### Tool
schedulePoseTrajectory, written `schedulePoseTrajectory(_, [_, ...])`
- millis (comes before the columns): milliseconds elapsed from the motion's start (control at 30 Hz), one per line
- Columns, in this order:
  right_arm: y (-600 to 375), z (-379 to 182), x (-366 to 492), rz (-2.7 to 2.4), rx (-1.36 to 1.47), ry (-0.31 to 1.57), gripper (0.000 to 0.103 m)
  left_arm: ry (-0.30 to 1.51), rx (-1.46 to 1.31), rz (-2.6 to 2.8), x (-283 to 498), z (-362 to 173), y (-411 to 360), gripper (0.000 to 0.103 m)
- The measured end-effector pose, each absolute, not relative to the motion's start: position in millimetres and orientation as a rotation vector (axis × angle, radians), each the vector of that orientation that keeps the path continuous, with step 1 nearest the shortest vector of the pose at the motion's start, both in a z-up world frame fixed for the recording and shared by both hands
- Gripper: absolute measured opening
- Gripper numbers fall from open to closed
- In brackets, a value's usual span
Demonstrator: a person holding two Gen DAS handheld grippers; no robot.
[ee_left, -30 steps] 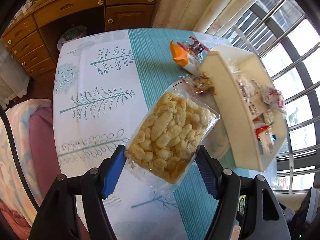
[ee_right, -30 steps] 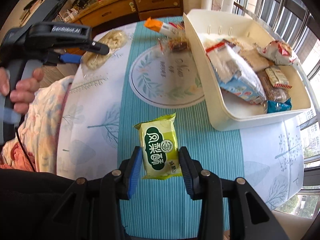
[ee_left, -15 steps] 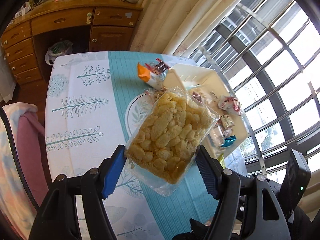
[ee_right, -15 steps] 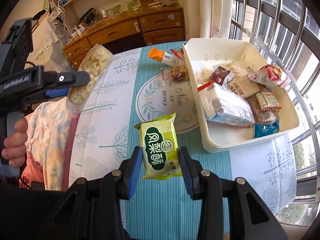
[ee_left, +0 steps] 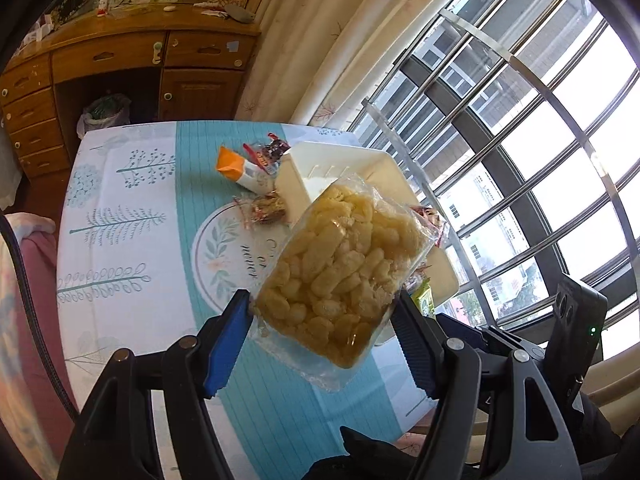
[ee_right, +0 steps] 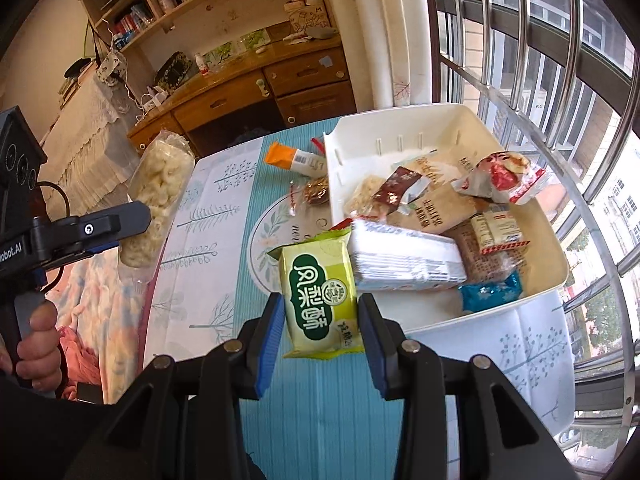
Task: Organize snacks
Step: 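Carry both held snacks over the white tray and open both tools to release them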
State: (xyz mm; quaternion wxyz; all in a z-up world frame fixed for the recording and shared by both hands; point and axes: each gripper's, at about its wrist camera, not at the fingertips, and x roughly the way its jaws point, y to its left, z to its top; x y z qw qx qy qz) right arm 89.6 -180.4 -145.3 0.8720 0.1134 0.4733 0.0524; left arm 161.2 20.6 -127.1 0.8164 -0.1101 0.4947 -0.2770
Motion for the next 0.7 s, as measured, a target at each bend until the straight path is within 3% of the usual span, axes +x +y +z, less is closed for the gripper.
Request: schedulePoseTrajectory(700, [-298.3, -143.6, 110.2, 0.171, 0.11, 0.977, 0.038, 1.035, -0.313, -0.518, 172.7, -137.1, -120.9, 0.07])
